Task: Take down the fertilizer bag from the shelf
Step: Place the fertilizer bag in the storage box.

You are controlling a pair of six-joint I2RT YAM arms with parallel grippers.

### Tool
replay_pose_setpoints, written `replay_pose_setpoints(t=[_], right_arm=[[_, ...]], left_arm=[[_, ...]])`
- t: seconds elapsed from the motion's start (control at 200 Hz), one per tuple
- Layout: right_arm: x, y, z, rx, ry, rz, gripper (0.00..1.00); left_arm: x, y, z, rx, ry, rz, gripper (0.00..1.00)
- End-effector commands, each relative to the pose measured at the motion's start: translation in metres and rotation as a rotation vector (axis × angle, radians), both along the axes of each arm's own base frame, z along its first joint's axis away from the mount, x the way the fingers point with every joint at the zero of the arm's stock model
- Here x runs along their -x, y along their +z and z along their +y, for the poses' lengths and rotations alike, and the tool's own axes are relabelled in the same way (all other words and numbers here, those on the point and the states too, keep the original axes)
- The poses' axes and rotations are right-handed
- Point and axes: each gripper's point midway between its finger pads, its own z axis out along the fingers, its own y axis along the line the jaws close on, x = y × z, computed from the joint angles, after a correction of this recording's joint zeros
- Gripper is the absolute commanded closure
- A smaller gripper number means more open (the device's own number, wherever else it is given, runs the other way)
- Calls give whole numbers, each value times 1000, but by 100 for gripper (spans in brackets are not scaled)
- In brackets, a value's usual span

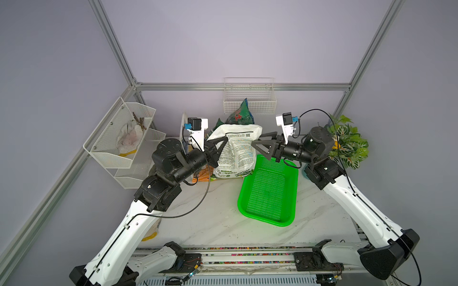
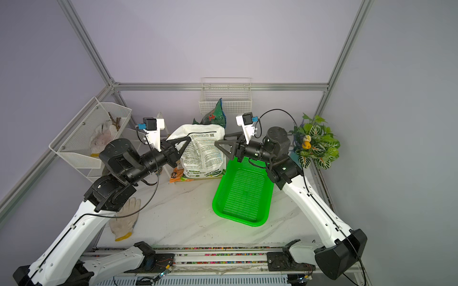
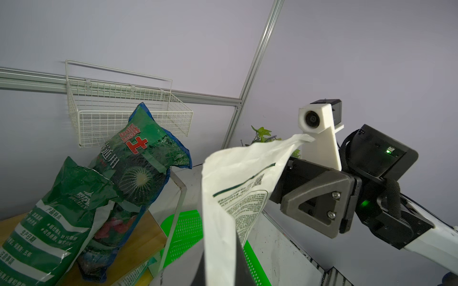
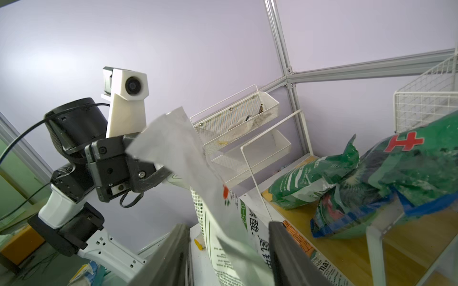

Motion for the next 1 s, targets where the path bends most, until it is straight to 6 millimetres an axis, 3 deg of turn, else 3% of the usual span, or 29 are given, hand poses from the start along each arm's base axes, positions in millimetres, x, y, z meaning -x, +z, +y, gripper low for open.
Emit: replay_pose_setpoints(t=[0.0, 0.225, 0.385, 0.795, 0.92, 0.94, 0.995], right_arm=[[6, 12, 4, -21, 17, -42, 56], [2, 6, 8, -17, 5, -25, 100], [2, -7, -5, 8, -91, -14, 100], [1, -65, -91, 182, -566, 116, 100], [-6, -77, -121, 195, -731, 155, 100], [-7, -78, -126, 193, -755, 157, 100], [-11, -83, -136, 195, -809, 167, 100]], left_arm=[[27, 69, 15, 175, -13, -237, 100], [23, 63, 7, 172, -32, -210, 100], [15, 42, -17, 136, -92, -141, 100], [6, -12, -124, -57, -225, -117, 100], [-6, -22, -150, -116, -224, -148, 99], [-15, -36, -161, -138, -225, -128, 99], [-25, -45, -172, -152, -223, -123, 99]])
